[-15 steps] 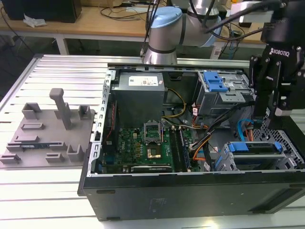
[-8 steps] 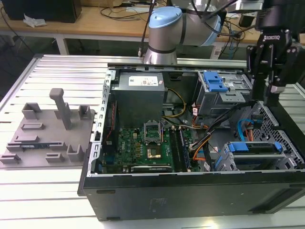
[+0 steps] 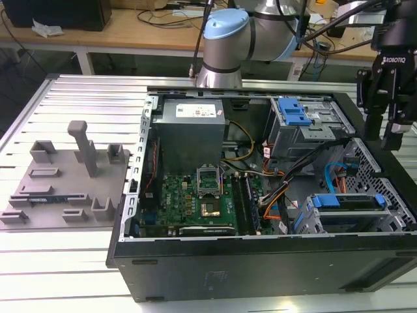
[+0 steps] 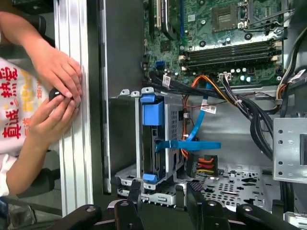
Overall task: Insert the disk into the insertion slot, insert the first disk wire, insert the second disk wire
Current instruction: 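Insert the first disk wire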
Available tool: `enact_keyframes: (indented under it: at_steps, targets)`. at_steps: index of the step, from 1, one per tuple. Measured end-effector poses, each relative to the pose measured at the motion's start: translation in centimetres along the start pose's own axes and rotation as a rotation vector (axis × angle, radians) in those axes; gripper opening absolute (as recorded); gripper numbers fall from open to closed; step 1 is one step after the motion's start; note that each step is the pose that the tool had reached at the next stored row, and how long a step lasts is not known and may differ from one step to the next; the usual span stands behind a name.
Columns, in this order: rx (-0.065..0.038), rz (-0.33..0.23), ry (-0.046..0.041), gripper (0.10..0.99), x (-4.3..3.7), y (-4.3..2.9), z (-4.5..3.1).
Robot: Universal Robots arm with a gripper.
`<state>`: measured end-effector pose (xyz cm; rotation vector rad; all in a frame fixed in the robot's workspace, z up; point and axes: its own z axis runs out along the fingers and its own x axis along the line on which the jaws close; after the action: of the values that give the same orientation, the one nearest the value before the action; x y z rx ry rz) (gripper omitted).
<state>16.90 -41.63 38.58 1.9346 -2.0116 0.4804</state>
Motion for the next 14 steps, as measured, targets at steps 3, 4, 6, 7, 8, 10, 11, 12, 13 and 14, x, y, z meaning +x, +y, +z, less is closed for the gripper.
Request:
enact_keyframes:
  at_steps: [3, 4, 6, 7, 8, 10, 11, 12, 13, 14]
  targets:
    - [-0.018, 0.044, 0.0018, 0.502, -0.15, 0.01, 0.31]
    - [-0.022, 0.055, 0.0022, 0.502, -0.19, 0.01, 0.40]
    - [-0.028, 0.069, 0.0057, 0.502, -0.39, 0.28, 0.64]
    - [-0.027, 0.069, 0.0108, 0.502, -0.61, 0.63, 0.68]
    - [-0.027, 0.069, 0.0163, 0.502, -0.83, 0.86, 0.65]
    - [-0.024, 0.065, 0.0304, 0.502, -1.43, 1.22, 0.63]
    - [-0.022, 0.061, 0.0336, 0.502, -1.65, 1.27, 0.65]
    - [-0.019, 0.057, 0.0384, 0.502, -2.10, 1.36, 0.71]
    - [-0.017, 0.055, 0.0417, 0.502, -2.25, 1.36, 0.82]
    - [-0.016, 0.053, 0.0446, 0.502, -2.32, 1.37, 0.94]
